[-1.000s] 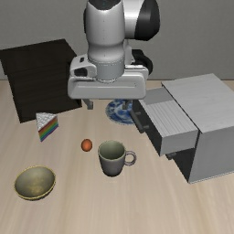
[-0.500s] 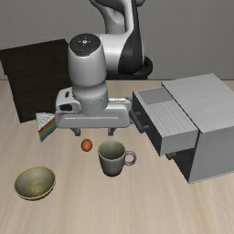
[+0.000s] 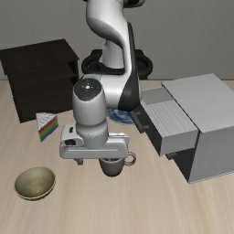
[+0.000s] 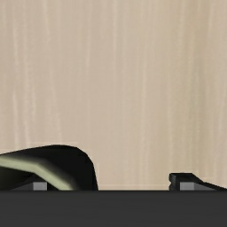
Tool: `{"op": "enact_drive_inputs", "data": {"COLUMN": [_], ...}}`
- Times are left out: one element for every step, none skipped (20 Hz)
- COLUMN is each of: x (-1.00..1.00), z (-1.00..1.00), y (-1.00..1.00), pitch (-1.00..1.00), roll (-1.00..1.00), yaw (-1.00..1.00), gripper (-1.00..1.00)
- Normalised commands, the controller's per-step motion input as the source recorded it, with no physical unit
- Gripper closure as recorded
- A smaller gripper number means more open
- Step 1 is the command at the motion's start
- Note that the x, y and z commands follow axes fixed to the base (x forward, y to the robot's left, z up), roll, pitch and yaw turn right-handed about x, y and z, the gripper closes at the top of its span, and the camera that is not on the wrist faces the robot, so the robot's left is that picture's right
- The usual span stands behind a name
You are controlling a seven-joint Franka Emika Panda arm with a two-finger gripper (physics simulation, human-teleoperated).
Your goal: Pick up the mug and place it on the top of the cabinet
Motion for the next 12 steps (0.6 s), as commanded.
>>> {"op": "enact_drive_inputs", "data": {"x": [0.0,-1.0,-1.0,0.0,0.0,0.0,0.0,0.0,0.0,0.0,0.0,0.0], "z": [-1.0,0.0,0.0,-1.0,0.0,0.0,0.0,0.0,0.0,0.0,0.0,0.0], "y": [0.0,0.0,0.0,0.0,0.0,0.0,0.0,0.0,0.0,0.0,0.0,0.0], "pitch": [0.0,0.0,0.0,0.0,0.0,0.0,0.0,0.0,0.0,0.0,0.0,0.0], "roll": [0.0,0.0,0.0,0.0,0.0,0.0,0.0,0.0,0.0,0.0,0.0,0.0], "yaw": [0.0,0.0,0.0,0.0,0.0,0.0,0.0,0.0,0.0,0.0,0.0,0.0], "gripper": [-1.0,-1.0,-1.0,-1.0,1.0,1.0,1.0,1.0,1.0,1.0,1.0,1.0]}}
